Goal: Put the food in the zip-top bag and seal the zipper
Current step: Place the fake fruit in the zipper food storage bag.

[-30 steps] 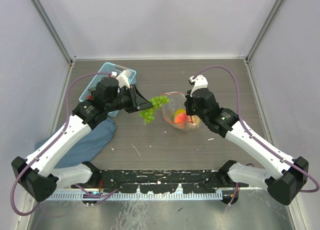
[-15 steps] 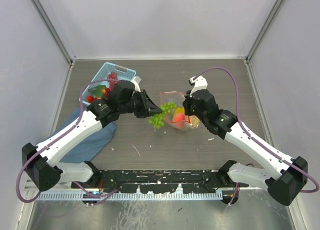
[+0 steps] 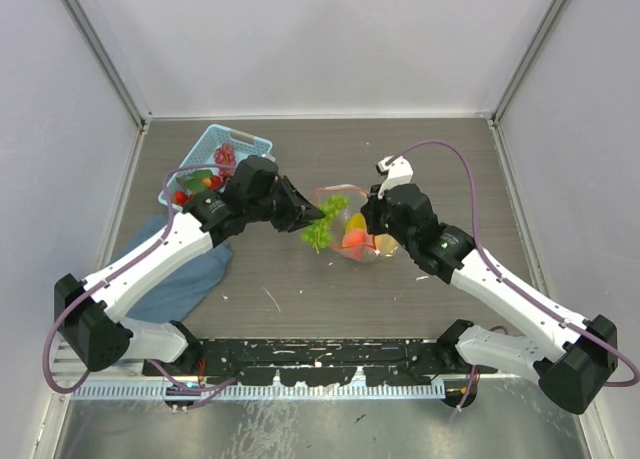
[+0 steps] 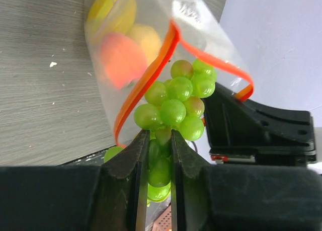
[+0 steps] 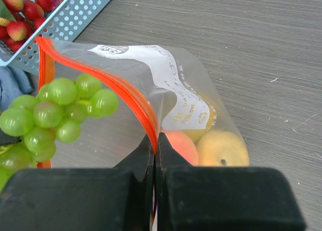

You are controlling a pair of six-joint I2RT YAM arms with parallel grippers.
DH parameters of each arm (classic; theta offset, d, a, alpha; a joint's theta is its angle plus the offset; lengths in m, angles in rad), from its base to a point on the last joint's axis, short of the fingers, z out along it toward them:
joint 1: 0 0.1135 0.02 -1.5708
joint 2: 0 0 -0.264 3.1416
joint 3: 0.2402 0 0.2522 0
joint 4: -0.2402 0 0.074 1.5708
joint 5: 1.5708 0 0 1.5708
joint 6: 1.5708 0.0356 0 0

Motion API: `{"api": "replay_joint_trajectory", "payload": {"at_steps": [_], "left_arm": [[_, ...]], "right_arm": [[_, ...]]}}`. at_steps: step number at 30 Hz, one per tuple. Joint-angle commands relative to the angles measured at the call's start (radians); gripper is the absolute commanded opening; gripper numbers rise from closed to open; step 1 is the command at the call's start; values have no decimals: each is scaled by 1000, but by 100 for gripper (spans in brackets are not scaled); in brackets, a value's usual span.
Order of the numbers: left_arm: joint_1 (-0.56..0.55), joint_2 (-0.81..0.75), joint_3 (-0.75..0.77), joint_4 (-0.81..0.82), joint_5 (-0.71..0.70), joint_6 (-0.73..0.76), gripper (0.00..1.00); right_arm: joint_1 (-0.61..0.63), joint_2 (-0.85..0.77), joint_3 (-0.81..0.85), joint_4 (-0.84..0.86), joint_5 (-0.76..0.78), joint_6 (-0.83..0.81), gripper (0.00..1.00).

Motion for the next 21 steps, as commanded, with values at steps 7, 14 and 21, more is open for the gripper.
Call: {"api": "replay_joint_trajectory", "payload": {"at_steps": [7,14,21], "left_arm": [[-4,59,105,-31,-66,-39,2],[-4,113,127,-50,-97,-25,4],[-4,155,134,-7,-150,-31,9]], "right_arm": [[36,-67,-24,124,-80,-31,1],[52,-66,-30,147,-109,-41,1],[77,-60,-39,169,-133,-35,1]]}}
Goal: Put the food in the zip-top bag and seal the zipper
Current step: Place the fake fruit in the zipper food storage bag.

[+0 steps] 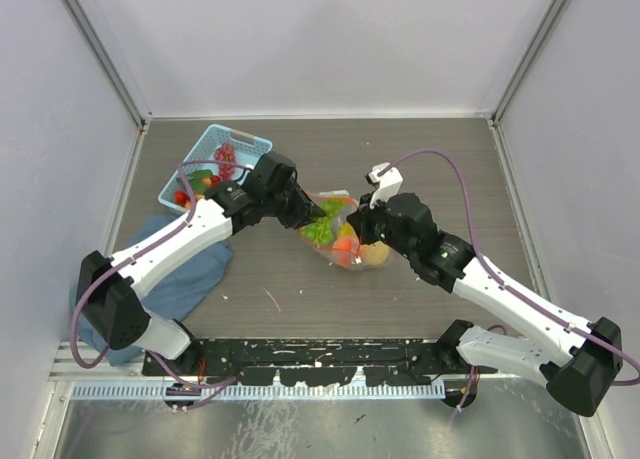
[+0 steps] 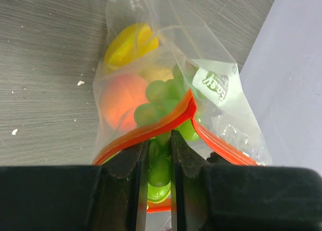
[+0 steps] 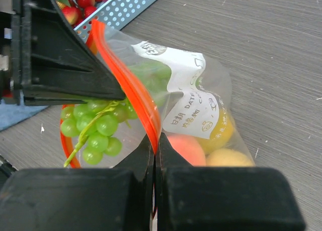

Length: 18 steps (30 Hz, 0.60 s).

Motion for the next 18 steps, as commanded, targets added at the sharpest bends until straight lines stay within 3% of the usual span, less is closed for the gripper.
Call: {"api": "replay_joint_trajectory", "payload": {"at_steps": [1,5,18], "left_arm": [[-4,19,56,53,-62,-6,9],[-11,49,56,104,-75,-2,12],[-54,71,84,165,-181,200,46]], "right_arm": [[20,-13,8,94,-25,-7,1],[26,-10,1,108,-32,5,1],[27,-4,-5,117,-12,29,1]]}}
